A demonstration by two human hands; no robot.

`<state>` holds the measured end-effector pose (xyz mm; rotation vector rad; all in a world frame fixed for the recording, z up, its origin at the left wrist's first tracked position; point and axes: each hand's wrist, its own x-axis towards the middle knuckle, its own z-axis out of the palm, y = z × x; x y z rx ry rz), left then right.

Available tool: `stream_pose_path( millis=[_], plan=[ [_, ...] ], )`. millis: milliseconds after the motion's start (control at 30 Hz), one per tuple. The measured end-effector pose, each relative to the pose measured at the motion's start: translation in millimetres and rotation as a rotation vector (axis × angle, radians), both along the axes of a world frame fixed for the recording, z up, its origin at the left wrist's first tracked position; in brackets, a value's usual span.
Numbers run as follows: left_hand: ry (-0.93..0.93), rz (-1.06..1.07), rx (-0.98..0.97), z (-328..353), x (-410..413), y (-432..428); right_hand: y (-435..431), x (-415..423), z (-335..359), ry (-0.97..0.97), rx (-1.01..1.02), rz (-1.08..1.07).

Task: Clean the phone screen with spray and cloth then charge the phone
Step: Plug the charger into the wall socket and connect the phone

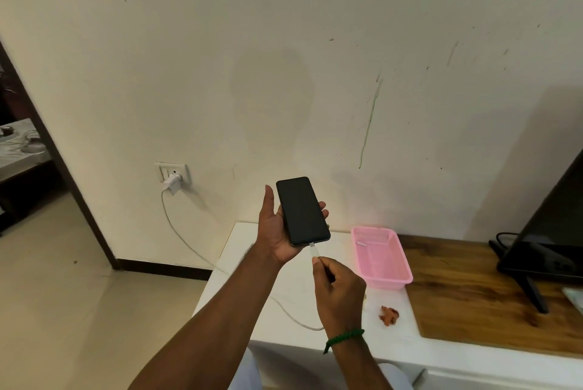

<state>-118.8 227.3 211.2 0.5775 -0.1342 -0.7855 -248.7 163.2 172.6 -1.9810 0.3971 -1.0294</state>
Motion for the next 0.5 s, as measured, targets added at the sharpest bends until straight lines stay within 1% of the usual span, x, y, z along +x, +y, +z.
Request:
stream_pose_path(
  millis=[500],
  plan=[
    [0.005,0.005,0.038,-1.6,-0.2,-1.6,-0.5,-0.7,-1.2,0.028,0.014,0.021]
  ],
)
